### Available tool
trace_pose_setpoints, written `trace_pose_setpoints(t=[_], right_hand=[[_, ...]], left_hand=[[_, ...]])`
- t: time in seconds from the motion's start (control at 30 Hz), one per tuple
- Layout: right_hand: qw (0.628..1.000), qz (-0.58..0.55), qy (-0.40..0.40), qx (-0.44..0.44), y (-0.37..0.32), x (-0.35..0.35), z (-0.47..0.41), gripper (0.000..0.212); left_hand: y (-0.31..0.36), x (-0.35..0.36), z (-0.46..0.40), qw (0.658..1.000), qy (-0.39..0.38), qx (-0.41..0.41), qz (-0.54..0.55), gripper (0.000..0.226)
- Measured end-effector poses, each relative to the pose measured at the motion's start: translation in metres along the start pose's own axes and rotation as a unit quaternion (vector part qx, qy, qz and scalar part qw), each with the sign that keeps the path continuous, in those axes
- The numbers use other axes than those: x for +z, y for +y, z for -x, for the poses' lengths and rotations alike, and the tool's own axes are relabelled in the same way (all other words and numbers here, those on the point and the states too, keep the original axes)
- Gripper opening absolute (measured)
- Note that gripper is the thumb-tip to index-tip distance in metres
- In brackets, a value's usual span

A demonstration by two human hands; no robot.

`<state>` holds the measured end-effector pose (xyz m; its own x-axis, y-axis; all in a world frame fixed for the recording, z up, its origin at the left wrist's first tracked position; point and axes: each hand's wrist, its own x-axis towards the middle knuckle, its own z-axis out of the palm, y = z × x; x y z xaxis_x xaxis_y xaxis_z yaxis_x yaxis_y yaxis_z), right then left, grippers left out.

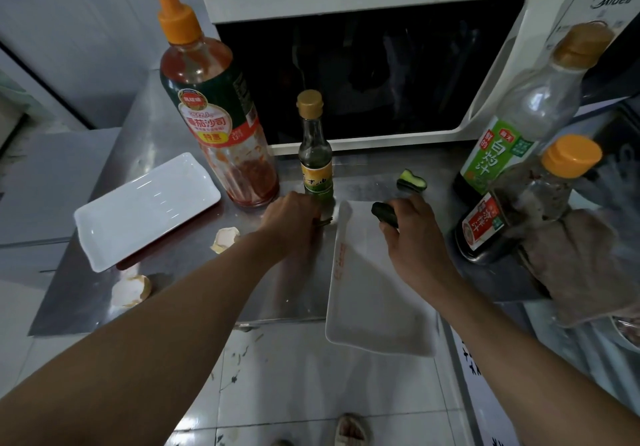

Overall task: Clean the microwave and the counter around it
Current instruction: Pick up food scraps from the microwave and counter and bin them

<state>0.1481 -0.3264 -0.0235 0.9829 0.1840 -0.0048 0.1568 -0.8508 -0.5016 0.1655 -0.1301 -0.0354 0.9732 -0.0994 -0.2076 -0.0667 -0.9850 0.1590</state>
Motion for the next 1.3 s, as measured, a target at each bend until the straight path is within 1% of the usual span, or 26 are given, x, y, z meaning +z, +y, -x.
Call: trace_pose_setpoints(t=[0.17, 0.3, 0.4, 0.5, 0.63, 0.73, 0.87, 1.0, 1.17, 1.3], right_hand=[[1.0, 0.0, 0.008, -0.001, 0.002, -0.005, 0.004, 0.029], [1.0, -0.005, 0.016, 0.001, 0.003, -0.014, 0.007, 0.028], [1.0, -0.001, 0.02, 0.001, 0.002, -0.022, 0.01, 0.029], [1.0, -0.006, 0.025, 0.006, -0.002, -0.032, 0.011, 0.031], [0.999, -0.015, 0.033, 0.01, -0.005, -0.045, 0.014, 0.034], [0.999, -0.024, 0.045, 0.014, -0.006, -0.052, 0.018, 0.034], [0.998, -0.017, 0.057, 0.026, -0.007, -0.058, 0.022, 0.036], [0.996, 0.004, 0.073, 0.046, -0.007, -0.058, 0.025, 0.033], [0.991, -0.008, 0.081, 0.106, -0.013, -0.053, 0.029, 0.028], [0.98, -0.013, 0.105, 0.17, -0.02, -0.043, 0.033, 0.029]], left_hand=[[-0.001, -0.003, 0.002, 0.999, -0.019, -0.009, 0.049, 0.023], [0.006, -0.014, 0.007, 0.995, 0.007, -0.035, 0.098, 0.019], [0.017, -0.026, 0.009, 0.993, 0.028, -0.045, 0.11, 0.018], [0.029, -0.039, 0.012, 0.992, 0.039, -0.039, 0.109, 0.02], [0.042, -0.052, 0.013, 0.99, 0.052, -0.009, 0.133, 0.017], [0.049, -0.058, 0.01, 0.99, 0.039, 0.013, 0.136, 0.016], [0.056, -0.063, 0.001, 0.988, 0.028, 0.034, 0.147, 0.012], [0.062, -0.065, -0.017, 0.986, 0.029, 0.072, 0.15, 0.009], [0.069, -0.061, -0.041, 0.982, 0.013, 0.127, 0.14, 0.007], [0.075, -0.059, -0.06, 0.976, -0.014, 0.153, 0.152, 0.015]])
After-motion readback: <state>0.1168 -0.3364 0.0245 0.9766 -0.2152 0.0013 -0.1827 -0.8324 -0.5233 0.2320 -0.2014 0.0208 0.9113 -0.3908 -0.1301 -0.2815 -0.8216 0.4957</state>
